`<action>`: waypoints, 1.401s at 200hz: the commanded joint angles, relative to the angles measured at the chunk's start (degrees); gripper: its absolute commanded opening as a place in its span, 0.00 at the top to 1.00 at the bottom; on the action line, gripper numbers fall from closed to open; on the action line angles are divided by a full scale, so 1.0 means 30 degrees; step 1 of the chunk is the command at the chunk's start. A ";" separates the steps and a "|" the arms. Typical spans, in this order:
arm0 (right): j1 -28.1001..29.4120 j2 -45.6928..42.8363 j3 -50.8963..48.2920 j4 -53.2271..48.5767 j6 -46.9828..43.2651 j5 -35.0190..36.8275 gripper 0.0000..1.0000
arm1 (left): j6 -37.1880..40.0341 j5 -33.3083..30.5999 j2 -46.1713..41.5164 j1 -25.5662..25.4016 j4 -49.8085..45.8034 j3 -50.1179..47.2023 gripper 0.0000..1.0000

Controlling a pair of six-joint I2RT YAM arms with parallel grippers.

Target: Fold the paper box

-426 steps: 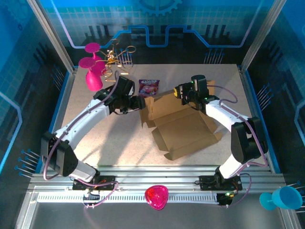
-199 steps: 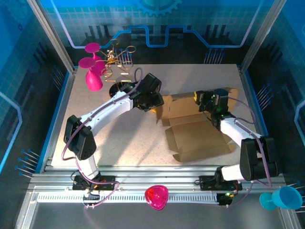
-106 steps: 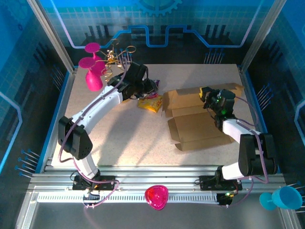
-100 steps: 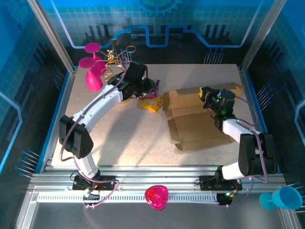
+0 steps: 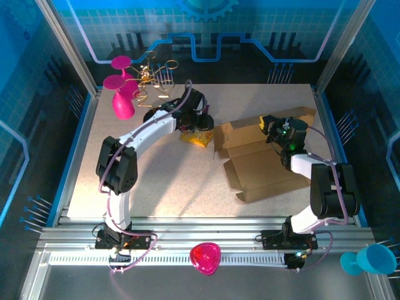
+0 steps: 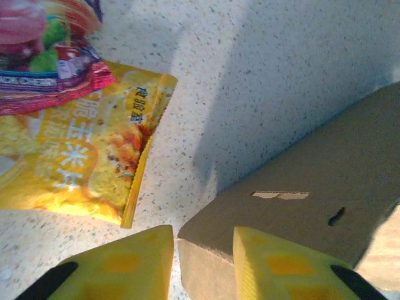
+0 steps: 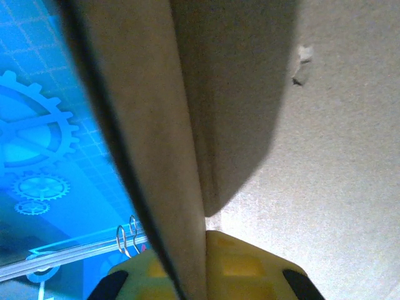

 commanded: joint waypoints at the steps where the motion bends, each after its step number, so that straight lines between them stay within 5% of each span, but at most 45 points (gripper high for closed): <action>1: -0.0291 0.0295 0.0368 0.0300 -0.0187 -0.0443 1.00 | 0.1558 0.0860 -0.0818 -0.0421 0.2099 -0.1811 0.66; 128: -0.0191 0.1317 0.1510 0.0826 0.0461 -0.0610 1.00 | 0.1896 0.1280 -0.1213 -0.1744 0.6047 -0.4023 0.57; 280: -0.0202 0.1427 0.1335 0.1280 0.0549 -0.0783 1.00 | 0.2002 -0.0730 -0.1895 -0.3343 1.0336 -0.6898 0.47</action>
